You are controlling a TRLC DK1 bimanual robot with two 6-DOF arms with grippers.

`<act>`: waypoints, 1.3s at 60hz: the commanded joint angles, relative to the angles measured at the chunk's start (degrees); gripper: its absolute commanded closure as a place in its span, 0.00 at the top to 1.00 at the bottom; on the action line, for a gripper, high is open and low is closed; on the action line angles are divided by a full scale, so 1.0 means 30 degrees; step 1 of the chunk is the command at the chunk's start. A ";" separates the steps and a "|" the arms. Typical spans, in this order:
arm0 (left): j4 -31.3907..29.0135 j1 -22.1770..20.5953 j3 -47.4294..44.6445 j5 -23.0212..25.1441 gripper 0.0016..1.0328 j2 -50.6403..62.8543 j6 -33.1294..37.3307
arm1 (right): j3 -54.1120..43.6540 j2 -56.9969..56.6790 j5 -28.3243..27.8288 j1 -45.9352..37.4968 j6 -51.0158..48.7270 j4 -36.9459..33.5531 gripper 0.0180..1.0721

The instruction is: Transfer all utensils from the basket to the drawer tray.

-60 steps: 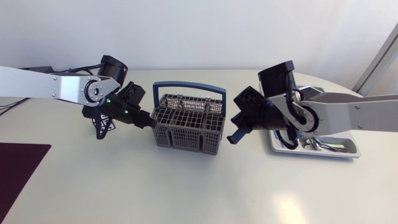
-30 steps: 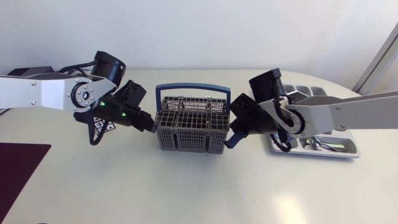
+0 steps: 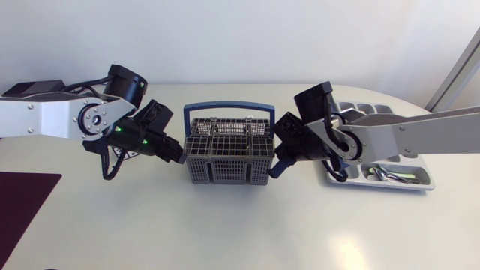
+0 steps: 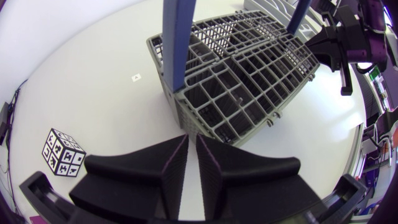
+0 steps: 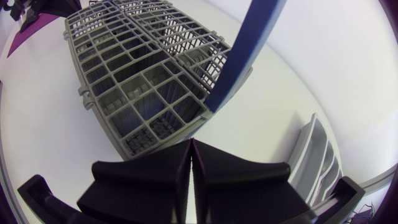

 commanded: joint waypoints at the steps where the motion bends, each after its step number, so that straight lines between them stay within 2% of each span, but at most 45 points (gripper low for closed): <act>1: 0.0036 -0.0152 -0.0511 0.0844 0.15 -0.0280 0.0458 | 0.0335 0.0270 -0.0201 0.0573 0.0142 0.0270 0.07; 31: -0.0228 0.1196 -0.0746 0.0844 0.15 -0.0485 0.0839 | -0.0309 -0.0463 0.1293 0.0045 0.0054 0.0241 0.07; 40: -0.0374 0.2368 -0.1097 0.0844 0.17 -0.1159 0.1308 | -0.1100 -0.2015 0.1909 -0.1039 -0.0239 0.0241 0.09; 43: -0.0403 0.2807 -0.1302 0.0844 0.27 -0.1657 0.1425 | -0.1481 -0.2865 0.1967 -0.1654 -0.0356 0.0241 0.16; 46: -0.0433 0.3217 -0.1566 0.0844 0.43 -0.2214 0.1454 | -0.1891 -0.3773 0.1967 -0.2181 -0.0620 0.0241 0.24; 48: -0.0462 0.3334 -0.1742 0.0844 0.55 -0.2624 0.1513 | -0.2155 -0.4301 0.1967 -0.2416 -0.0737 0.0241 0.29; 51: -0.0491 0.3569 -0.1976 0.0844 0.79 -0.3239 0.1484 | -0.2507 -0.5004 0.1967 -0.2796 -0.0767 0.0212 0.38; 53: -0.0491 0.3744 -0.2093 0.0844 0.93 -0.3649 0.1484 | -0.2770 -0.5472 0.1967 -0.2943 -0.0825 0.0212 0.47; 54: -0.0521 0.3774 -0.2152 0.0844 0.98 -0.3913 0.1425 | -0.2917 -0.5736 0.1967 -0.3001 -0.0825 0.0212 0.52; 59: -0.0491 0.3979 -0.2357 0.0814 0.97 -0.4938 0.1249 | -0.3444 -0.6761 0.2055 -0.3324 -0.0796 0.0212 0.80; 60: -0.0521 0.3979 -0.2415 0.0785 0.97 -0.5261 0.1249 | -0.3591 -0.7172 0.2055 -0.3441 -0.0796 0.0212 0.89; 62: -0.0638 0.3979 -0.2415 0.0785 0.96 -0.5612 0.1279 | -0.3796 -0.7728 0.2055 -0.3558 -0.0796 0.0212 0.96; 69: -0.1429 0.3862 -0.2445 0.0228 0.96 -0.6667 0.1308 | -0.4616 -0.9808 0.2055 -0.4144 -0.0679 0.0300 0.96; 72: -0.1429 0.4037 -0.2562 -0.1354 0.96 -0.7106 0.0868 | -0.4938 -1.0746 0.2055 -0.4408 -0.0649 0.0329 0.96; 78: -0.1780 0.4184 -0.2650 -0.1471 0.96 -0.7546 0.0810 | -0.5495 -1.2474 0.1850 -0.4876 -0.0913 -0.0169 0.96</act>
